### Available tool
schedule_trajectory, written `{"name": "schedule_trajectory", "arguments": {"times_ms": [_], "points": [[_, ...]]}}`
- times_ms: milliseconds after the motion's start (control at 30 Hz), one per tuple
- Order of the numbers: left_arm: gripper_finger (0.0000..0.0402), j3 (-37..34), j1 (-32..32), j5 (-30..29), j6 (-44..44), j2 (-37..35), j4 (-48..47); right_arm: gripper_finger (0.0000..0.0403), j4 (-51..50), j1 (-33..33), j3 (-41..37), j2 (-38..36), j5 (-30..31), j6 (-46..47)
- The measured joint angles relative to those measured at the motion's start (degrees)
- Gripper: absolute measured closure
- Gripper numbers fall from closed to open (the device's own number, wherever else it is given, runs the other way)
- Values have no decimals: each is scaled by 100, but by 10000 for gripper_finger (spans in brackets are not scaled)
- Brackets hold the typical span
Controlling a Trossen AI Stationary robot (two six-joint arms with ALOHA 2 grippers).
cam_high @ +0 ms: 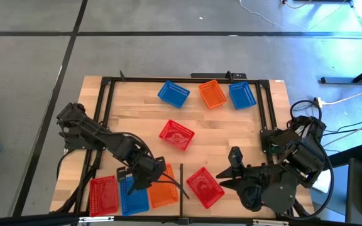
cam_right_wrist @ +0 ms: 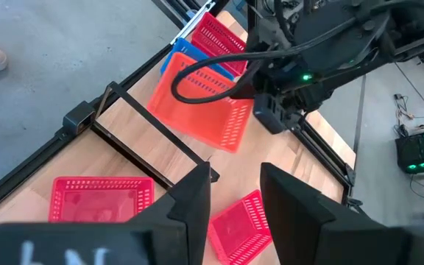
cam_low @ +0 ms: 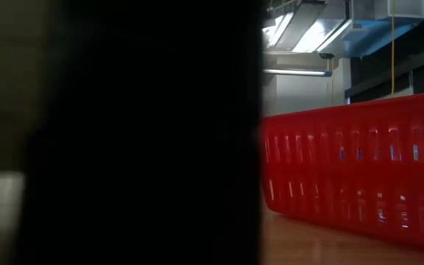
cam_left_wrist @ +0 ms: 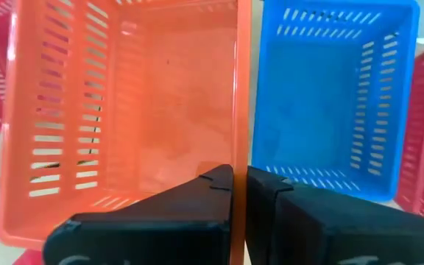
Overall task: Stack baskets on shelf by color
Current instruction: Put the middle orange bin on the shelf
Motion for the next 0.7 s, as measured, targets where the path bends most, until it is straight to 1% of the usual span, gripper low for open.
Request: {"name": "schedule_trajectory", "arguments": {"times_ms": [167,367,467,700], "points": [[401,-342,0,39,9,4,530,280,1,-2,0,0,0,-2],[401,-758,14,96,9,4,981,280,1,-2,0,0,0,-5],[401,-976,22,101,9,4,1058,280,1,-2,0,0,0,-5],[401,-1455,26,105,13,4,1666,280,1,-2,0,0,-2,-7]]}}
